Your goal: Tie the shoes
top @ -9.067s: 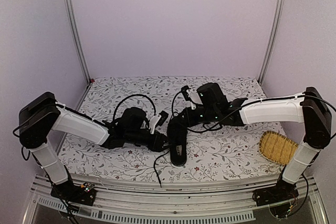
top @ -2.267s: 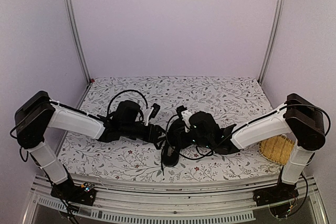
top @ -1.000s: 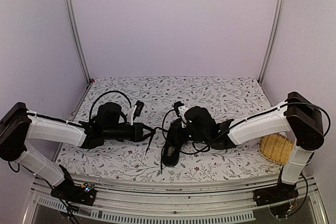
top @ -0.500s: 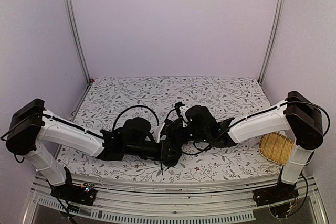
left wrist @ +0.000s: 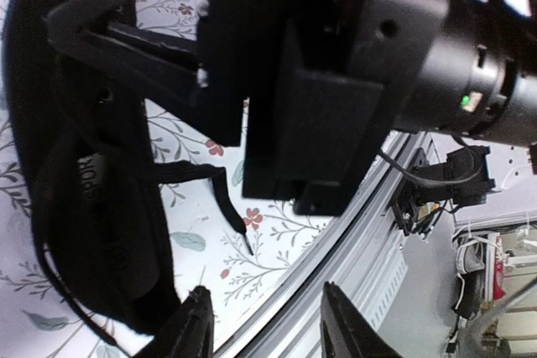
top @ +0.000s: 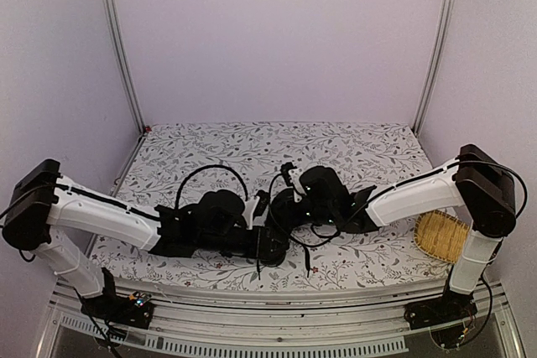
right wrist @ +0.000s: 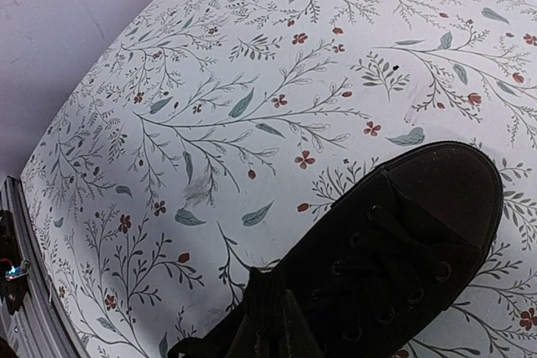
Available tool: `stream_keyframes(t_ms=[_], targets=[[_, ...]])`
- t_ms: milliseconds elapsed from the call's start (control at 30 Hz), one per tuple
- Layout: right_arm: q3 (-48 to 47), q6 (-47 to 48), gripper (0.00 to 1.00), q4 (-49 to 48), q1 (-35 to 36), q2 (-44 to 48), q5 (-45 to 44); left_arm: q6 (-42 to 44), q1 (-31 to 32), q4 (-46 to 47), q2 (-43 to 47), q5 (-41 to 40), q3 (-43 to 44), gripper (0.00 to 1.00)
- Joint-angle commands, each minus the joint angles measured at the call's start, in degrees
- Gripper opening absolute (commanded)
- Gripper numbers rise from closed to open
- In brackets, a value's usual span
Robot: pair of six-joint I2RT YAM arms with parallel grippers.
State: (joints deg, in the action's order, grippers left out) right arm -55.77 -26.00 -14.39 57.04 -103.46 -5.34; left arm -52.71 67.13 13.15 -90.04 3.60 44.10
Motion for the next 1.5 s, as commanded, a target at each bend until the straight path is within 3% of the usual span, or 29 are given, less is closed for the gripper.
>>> stream_keyframes(t_ms=[0, 133, 300, 600, 1000, 1467], targets=[[1.43, 0.54, 0.02, -2.5, -0.46, 2.08, 1.98, 2.12, -1.4, -6.44, 6.29, -4.92, -4.1, 0.43], [1.71, 0.83, 0.02, -3.33, -0.46, 1.95, 3.17, 3.62, -6.1, -4.3, 11.67, -4.81, -7.8, 0.43], [2.47, 1.36, 0.02, -4.64, -0.5, 2.16, 4.29, 6.82, -13.46, 4.1, 12.61, 1.72, -8.18, 0.46], [4.15, 1.65, 0.02, -7.65, -0.5, 2.59, 6.01, 8.66, -20.3, 11.37, 0.37, 12.08, 1.49, 0.53], [3.84, 2.07, 0.02, -7.58, -0.51, 2.87, 6.04, 5.24, -21.14, 16.02, -11.45, 19.29, 6.56, 0.51], [2.75, 2.73, 0.02, -7.29, -0.53, 2.51, 4.88, 3.26, -20.14, 17.35, -13.28, 19.91, 6.22, 0.19]])
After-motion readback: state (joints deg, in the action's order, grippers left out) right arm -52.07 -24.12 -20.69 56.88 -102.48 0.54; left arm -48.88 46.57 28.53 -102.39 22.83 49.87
